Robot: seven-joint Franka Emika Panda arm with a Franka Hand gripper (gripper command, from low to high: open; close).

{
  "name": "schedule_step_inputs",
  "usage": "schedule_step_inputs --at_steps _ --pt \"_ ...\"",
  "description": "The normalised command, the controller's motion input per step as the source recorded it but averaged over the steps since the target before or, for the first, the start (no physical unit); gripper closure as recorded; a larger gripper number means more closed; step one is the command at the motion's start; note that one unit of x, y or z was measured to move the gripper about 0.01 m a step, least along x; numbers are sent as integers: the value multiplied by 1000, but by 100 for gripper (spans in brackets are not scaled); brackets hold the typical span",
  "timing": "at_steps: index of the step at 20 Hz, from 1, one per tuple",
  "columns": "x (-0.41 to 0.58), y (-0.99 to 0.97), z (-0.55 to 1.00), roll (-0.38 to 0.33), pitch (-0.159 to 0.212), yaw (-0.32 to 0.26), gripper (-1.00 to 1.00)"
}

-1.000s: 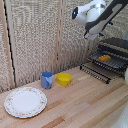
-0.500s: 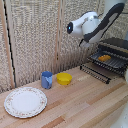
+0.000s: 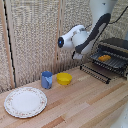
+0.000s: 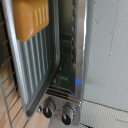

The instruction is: Kindly employ your clamp to softly take hold of the bread. Delicately rest it on the oven pan, verifying that it is even on the surface. Using your clamp and attentiveness, smoothly glide the pan into the oven and along the appropriate brackets, securing it in position.

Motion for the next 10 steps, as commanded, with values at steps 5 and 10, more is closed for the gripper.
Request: schedule_step_inputs --at_steps 5,10 --pt "-147 -498 -25 7 92 -12 -100" --pt "-106 -391 -176 81 5 -3 -100"
